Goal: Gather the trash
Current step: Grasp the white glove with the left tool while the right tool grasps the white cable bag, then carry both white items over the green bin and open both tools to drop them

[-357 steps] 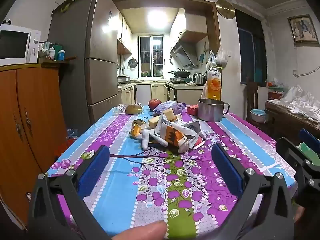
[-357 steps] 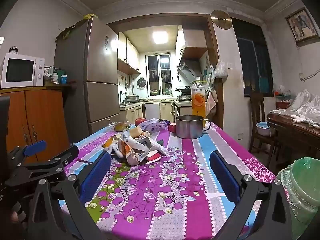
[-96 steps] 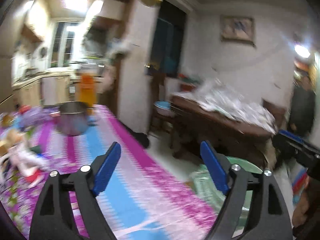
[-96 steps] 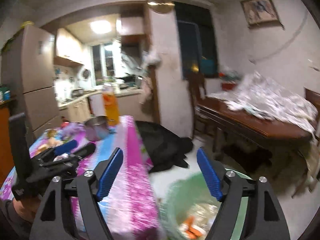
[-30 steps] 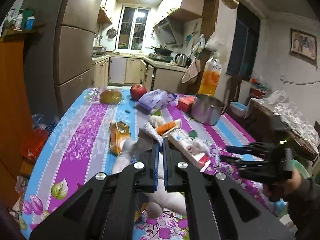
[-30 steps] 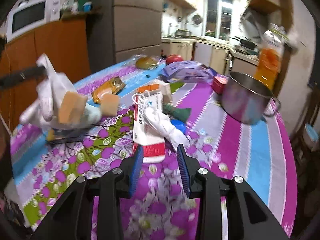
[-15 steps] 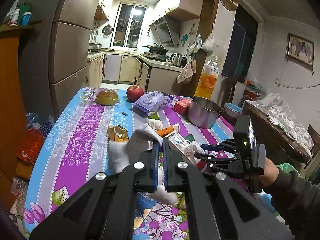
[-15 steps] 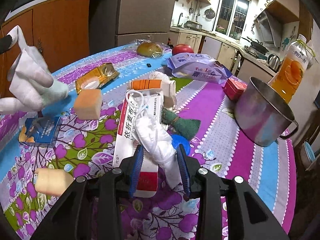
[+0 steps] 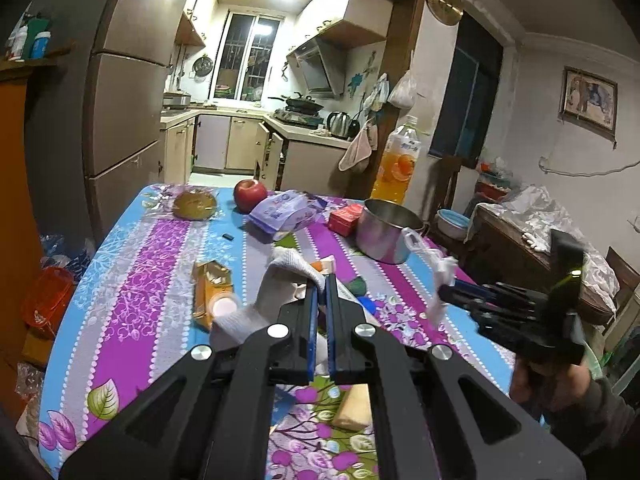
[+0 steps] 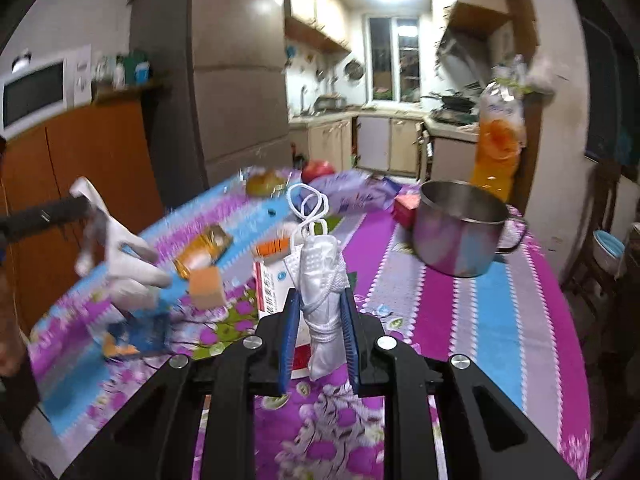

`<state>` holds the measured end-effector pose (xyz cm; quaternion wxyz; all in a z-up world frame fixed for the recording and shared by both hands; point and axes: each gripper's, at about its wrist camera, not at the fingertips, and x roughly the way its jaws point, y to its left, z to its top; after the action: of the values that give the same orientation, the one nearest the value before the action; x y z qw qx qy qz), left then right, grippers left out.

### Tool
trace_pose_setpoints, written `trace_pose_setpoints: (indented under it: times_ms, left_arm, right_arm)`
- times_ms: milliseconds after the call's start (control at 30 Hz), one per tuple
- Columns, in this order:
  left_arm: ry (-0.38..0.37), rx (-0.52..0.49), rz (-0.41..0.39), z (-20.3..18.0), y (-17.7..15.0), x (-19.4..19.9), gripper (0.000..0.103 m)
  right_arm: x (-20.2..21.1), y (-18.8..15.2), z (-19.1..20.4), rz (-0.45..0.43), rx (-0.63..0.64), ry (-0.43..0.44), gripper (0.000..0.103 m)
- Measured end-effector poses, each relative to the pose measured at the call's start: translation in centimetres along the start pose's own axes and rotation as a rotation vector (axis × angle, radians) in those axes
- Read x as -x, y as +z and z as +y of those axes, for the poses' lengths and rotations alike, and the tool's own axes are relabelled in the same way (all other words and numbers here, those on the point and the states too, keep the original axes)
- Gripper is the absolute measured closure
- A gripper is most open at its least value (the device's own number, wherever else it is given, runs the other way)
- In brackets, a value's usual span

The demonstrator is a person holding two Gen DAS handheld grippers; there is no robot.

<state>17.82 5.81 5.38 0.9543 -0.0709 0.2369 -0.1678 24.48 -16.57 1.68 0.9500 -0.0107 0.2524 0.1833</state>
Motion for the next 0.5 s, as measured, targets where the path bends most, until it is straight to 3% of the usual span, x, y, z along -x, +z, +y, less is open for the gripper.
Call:
trace_pose_setpoints:
  times_ms: [200,500]
  left_arm:
    - [-0.049,-0.025,-0.018,-2.7,0.5,0.0,0.101]
    - [-0.194,-0.110,-0.011,-10.0,0.9,-1.6,0.101]
  right_arm:
    - [5.6,-0.6,-1.6,-0.046,-0.079,-0.040,0.081]
    - [13.6,-2.2,-4.6,-0.074,-0.124,-0.169,0.081]
